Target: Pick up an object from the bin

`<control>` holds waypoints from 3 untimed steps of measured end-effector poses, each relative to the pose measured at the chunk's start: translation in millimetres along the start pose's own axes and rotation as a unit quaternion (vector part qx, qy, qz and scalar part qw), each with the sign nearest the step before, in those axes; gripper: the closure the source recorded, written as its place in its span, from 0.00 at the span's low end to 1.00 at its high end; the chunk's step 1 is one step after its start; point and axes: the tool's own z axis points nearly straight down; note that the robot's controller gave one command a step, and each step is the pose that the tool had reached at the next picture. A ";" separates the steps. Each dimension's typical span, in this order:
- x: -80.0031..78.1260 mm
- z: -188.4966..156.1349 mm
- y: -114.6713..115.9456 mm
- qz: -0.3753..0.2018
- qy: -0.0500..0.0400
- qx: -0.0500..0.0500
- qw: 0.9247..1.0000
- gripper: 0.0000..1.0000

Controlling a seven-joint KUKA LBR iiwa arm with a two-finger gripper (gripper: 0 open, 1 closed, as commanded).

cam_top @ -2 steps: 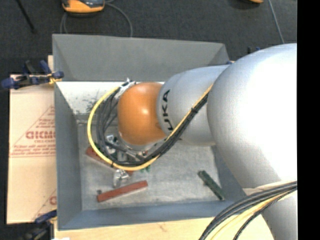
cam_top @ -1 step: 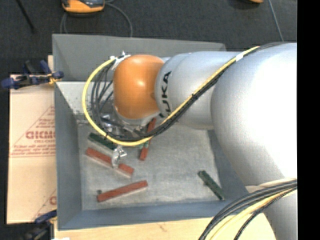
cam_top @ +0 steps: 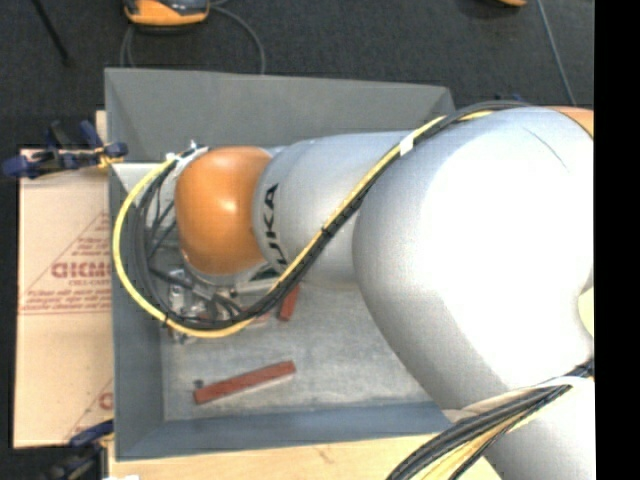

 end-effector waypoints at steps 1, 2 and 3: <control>0.0 0.0 0.0 0.000 0.000 0.000 1.000 1.00; 0.1 -43.9 -8.3 0.018 0.003 0.001 1.000 1.00; -3.1 -100.8 -10.4 0.023 -0.001 0.001 1.000 1.00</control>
Offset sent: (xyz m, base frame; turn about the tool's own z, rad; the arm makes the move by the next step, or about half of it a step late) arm 0.0057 -0.0113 0.0716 0.0570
